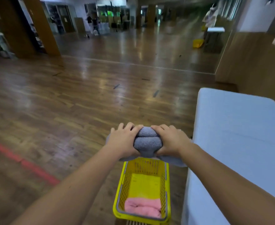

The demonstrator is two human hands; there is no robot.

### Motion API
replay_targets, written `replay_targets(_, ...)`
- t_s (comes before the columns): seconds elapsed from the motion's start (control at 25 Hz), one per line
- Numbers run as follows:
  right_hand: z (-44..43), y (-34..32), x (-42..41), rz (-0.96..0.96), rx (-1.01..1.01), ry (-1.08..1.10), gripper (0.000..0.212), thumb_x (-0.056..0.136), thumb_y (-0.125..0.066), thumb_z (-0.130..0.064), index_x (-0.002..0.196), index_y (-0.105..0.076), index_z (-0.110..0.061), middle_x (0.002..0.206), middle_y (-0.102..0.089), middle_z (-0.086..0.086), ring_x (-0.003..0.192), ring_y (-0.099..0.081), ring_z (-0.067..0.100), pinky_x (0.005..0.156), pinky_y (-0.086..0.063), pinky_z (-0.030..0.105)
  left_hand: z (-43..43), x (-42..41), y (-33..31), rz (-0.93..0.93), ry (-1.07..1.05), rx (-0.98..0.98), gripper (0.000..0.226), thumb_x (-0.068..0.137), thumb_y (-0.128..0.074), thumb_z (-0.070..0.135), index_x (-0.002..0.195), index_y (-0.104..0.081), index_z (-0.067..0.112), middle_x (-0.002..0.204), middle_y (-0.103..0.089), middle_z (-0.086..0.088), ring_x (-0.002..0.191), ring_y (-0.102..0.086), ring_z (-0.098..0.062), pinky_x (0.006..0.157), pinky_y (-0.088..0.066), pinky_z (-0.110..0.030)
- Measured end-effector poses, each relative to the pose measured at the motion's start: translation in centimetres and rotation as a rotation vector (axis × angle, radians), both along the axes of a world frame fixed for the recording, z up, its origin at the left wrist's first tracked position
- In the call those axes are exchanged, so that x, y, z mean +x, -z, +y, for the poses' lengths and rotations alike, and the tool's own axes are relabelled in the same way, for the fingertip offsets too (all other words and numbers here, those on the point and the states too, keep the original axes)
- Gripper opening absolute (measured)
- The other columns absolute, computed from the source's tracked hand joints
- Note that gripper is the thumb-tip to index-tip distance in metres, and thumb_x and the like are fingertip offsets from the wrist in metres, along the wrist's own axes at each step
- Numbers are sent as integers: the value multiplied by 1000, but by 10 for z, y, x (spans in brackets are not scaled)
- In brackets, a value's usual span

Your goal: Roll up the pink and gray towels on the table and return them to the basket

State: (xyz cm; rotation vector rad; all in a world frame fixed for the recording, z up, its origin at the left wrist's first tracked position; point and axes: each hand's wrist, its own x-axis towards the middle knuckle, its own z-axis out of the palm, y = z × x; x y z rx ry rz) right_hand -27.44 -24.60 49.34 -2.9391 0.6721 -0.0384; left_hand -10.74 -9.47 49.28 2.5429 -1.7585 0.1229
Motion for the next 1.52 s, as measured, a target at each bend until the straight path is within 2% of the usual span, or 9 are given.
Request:
replay_targets(0.2,-40,72,46,55,102,50,107,53,-71,-65,146,-24,-43,137,-49,-8,112,-50,27,86,-51,44,-45,47,71,75,49,33,103,56,-64,60,147,-19,42,135,-41,7,115,-40,-26,89,-39,-49)
replay_targets(0.36,-87,155,85,122,211,90,109,56,-72,-61,149,-19,-42,141,-44,-8,118,-45,26,89,-51,48,-94,87,159,137,55,58,103,56,-64,59,149,-24,37,134,-44,4,121,-42,-26,112,-28,-50)
replay_targets(0.48,-111,232,108,159,270,106,109,60,-74,-59,151,-17,-40,142,-41,-7,121,-43,26,91,-51,47,-119,111,238,200,56,106,103,56,-65,61,149,-29,33,133,-47,3,124,-44,-25,119,-18,-49)
replay_targets(0.76,-145,473,146,257,407,233,109,59,-77,-49,152,-19,-40,143,-39,-10,125,-40,23,96,-45,40,-170,151,484,333,96,196,100,54,-70,61,143,-39,29,130,-51,3,123,-45,-25,121,-14,-48)
replay_targets(1.0,-162,685,154,384,449,263,112,59,-80,-52,151,-19,-38,140,-41,-7,118,-43,26,91,-47,43,-186,140,707,415,76,263,96,54,-72,60,139,-43,23,123,-55,-3,115,-51,-30,113,-28,-53)
replay_targets(1.16,-141,813,145,447,419,243,116,52,-81,-58,150,-24,-34,136,-45,-2,115,-47,29,88,-50,49,-171,127,822,473,-3,310,88,55,-78,46,133,-46,22,121,-55,-4,114,-51,-30,114,-24,-49)
replay_targets(1.24,-121,855,143,466,410,237,115,50,-81,-54,147,-25,-32,137,-45,2,115,-48,33,86,-52,53,-157,119,855,487,-26,308,86,56,-78,43,133,-46,23,123,-55,-4,118,-50,-31,117,-21,-48)
replay_targets(1.36,-108,881,140,498,360,270,107,56,-82,-33,147,-26,-30,142,-43,7,120,-45,38,82,-51,55,-143,111,877,502,-43,333,87,60,-76,44,137,-43,24,132,-53,-8,128,-46,-34,117,-17,-48)
replay_targets(1.52,-115,852,142,530,428,297,119,46,-84,-47,149,-28,-29,148,-39,6,129,-42,36,92,-49,52,-153,118,850,645,-38,421,111,53,-64,70,149,-32,23,148,-37,-11,144,-24,-38,119,-13,-50)
